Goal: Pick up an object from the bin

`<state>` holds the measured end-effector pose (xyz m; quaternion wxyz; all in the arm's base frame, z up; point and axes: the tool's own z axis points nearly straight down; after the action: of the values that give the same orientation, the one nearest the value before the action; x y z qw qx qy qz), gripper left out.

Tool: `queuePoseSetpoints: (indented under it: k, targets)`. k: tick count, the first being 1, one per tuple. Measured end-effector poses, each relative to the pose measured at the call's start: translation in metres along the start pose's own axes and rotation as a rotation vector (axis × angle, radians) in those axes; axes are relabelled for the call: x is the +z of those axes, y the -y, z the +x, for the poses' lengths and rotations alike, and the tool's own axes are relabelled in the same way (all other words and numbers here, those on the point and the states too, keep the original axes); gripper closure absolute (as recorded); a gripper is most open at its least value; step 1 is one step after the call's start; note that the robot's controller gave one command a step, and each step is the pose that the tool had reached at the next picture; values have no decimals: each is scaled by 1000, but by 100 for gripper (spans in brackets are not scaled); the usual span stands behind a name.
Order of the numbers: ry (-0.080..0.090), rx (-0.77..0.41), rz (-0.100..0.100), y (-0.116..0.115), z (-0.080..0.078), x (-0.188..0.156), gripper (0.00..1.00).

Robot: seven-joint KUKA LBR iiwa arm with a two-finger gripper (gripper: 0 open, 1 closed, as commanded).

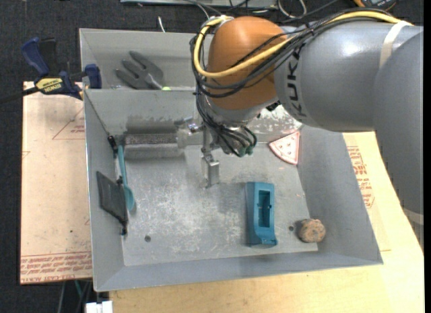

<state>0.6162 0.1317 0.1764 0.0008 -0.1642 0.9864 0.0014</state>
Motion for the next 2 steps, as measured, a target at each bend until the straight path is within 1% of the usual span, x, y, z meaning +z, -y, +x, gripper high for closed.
queuePoseSetpoints:
  k: [1,2]
  targets:
    - [3,163,-5,11,10,-11,0]
    - [5,207,-5,34,15,-11,0]
